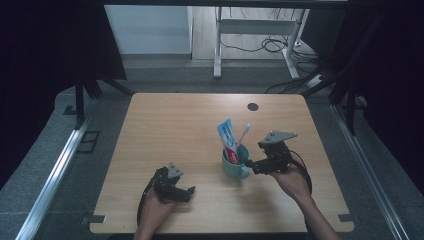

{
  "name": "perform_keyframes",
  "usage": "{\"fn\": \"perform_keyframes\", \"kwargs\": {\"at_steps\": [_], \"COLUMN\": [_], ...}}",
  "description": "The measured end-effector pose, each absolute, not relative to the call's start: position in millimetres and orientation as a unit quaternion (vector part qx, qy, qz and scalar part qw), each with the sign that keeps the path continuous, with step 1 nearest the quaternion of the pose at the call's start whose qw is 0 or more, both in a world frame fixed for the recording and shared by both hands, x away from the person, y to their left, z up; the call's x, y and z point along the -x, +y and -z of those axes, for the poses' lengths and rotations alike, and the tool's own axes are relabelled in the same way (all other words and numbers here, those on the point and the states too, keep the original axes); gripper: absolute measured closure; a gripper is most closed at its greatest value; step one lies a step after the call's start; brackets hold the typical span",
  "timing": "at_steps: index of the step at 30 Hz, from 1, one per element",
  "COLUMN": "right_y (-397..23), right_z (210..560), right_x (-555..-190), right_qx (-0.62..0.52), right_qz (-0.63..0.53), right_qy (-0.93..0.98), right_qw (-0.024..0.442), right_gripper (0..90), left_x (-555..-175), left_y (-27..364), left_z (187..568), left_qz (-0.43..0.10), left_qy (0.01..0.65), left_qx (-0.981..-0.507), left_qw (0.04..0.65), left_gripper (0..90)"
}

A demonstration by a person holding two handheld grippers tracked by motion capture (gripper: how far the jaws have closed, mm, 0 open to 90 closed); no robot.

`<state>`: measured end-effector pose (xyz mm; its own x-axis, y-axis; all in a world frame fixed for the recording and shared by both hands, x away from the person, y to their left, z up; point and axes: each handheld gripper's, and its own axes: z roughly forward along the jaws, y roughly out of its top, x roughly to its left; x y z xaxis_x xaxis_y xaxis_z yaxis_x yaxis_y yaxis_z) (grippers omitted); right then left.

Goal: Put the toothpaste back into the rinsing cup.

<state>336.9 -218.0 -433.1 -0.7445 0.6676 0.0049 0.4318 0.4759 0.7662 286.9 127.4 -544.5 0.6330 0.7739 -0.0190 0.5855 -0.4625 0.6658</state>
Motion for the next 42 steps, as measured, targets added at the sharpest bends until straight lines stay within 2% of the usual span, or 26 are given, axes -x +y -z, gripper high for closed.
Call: {"fn": "perform_keyframes", "kwargs": {"at_steps": [24,42], "right_y": [-261.8,-285.1], "right_z": [441.3,479.3], "right_x": [-327.8,-315.5], "right_qx": [-0.351,-0.375], "right_qz": [-0.37,-0.341], "right_qy": [0.844,0.845], "right_qw": [0.165,0.171], "right_gripper": [3.3,1.8], "left_x": [-286.8,-285.8], "left_y": [127.3,126.6], "left_z": [544.8,544.9], "left_qz": [-0.145,-0.144], "left_qy": [0.403,0.409], "left_qx": [-0.842,-0.839], "left_qw": [0.328,0.329], "left_gripper": [2.3,2.5]}}
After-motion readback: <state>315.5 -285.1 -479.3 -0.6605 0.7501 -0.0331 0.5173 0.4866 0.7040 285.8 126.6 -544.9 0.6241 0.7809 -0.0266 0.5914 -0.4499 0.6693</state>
